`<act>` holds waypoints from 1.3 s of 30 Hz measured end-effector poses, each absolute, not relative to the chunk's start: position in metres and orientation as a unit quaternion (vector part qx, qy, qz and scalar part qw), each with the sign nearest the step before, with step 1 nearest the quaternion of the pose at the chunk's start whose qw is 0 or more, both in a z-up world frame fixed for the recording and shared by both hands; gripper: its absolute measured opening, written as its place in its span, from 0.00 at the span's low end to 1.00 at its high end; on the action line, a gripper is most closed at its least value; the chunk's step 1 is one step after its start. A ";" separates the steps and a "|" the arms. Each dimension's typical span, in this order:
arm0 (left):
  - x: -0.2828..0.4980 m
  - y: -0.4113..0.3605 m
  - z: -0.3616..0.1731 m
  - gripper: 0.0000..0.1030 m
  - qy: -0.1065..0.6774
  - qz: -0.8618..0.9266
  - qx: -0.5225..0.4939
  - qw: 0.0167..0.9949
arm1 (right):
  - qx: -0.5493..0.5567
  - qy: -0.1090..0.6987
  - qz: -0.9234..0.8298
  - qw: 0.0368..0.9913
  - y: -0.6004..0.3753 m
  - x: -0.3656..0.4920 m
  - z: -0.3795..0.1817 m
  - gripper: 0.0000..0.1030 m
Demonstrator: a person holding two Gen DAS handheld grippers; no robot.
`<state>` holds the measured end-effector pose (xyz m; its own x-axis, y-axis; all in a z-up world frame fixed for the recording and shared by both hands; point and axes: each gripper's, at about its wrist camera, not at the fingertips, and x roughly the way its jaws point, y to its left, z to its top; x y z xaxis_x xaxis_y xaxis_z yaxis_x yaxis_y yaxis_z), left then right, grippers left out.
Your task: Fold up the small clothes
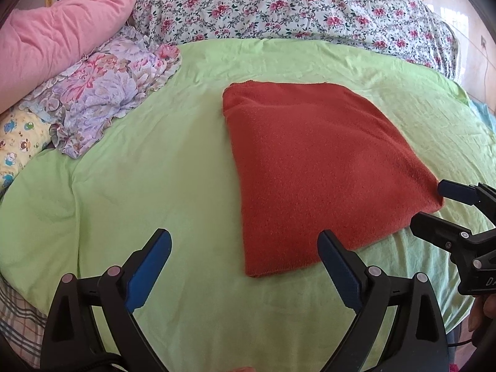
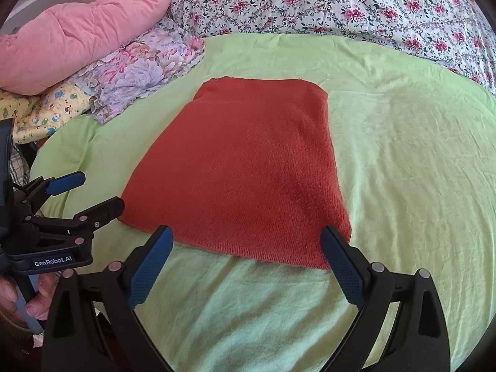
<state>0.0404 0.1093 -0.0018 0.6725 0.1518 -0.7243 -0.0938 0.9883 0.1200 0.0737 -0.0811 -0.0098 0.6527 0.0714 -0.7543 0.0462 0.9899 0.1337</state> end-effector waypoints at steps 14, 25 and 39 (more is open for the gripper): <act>0.044 0.104 0.001 0.94 0.403 0.054 0.042 0.913 | 0.079 0.412 0.010 0.908 -0.085 0.073 -0.006 0.93; 0.044 0.101 0.004 0.94 0.403 0.048 0.040 0.913 | 0.079 0.409 0.012 0.909 -0.087 0.072 -0.004 0.94; 0.047 0.101 0.006 0.94 0.402 0.041 0.032 0.914 | 0.079 0.409 0.011 0.909 -0.090 0.077 0.000 0.94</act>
